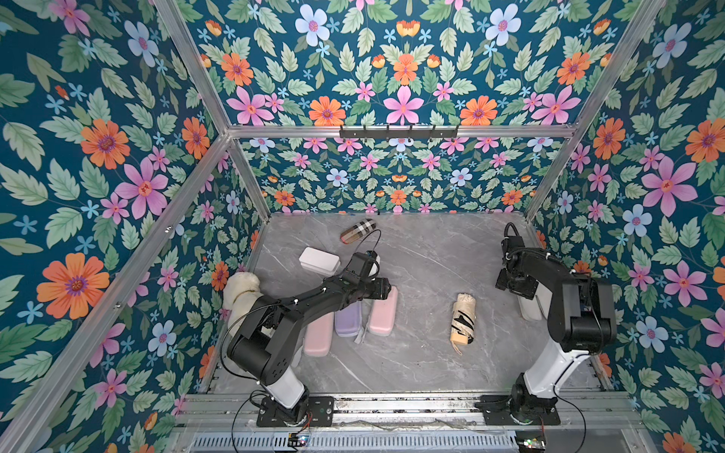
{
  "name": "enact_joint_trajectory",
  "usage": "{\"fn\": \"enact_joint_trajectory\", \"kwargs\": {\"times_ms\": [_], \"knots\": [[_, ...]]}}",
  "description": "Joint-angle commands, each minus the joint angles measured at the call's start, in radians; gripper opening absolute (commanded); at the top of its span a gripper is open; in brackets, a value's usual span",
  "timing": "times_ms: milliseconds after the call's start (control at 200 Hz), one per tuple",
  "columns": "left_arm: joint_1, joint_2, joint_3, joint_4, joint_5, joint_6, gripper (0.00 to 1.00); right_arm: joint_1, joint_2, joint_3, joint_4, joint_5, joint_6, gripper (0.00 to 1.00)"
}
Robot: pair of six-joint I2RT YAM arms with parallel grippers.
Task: Put umbrellas into zippered umbrella sleeves
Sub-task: Place the umbrella sleeve at the center of the board, then pick up the umbrella sleeve at the center of the board.
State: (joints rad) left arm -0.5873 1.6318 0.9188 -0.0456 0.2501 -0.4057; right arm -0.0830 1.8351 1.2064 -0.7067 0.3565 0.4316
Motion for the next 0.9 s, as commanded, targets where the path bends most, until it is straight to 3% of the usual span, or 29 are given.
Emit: {"fn": "enact_joint_trajectory", "kwargs": {"times_ms": [0, 150, 335, 465, 650, 765, 895], "knots": [[0.001, -0.008, -0.003, -0.025, 0.011, 0.008, 0.67, -0.002, 0.047, 0.018, -0.033, 0.032, -0.029, 0.6], [-0.004, -0.063, 0.011, -0.068, -0.017, 0.025, 0.67, 0.006, 0.064, 0.021, -0.039, 0.029, -0.051, 0.21], [-0.025, -0.12, 0.017, -0.049, -0.034, 0.029, 0.66, 0.091, -0.033, 0.011, -0.054, 0.089, -0.087, 0.0], [-0.024, -0.175, -0.002, -0.008, -0.062, 0.012, 0.66, 0.226, -0.125, 0.08, -0.173, 0.091, -0.08, 0.0], [-0.024, -0.249, -0.012, 0.065, -0.08, -0.003, 0.67, 0.553, -0.19, 0.338, -0.397, 0.047, 0.011, 0.0], [-0.025, -0.242, 0.006, 0.076, -0.062, -0.041, 0.66, 0.686, -0.121, 0.436, -0.395, -0.145, 0.137, 0.0], [-0.025, -0.262, -0.026, 0.092, -0.082, -0.079, 0.66, 0.754, -0.032, 0.45, -0.264, -0.322, 0.265, 0.0]]}}
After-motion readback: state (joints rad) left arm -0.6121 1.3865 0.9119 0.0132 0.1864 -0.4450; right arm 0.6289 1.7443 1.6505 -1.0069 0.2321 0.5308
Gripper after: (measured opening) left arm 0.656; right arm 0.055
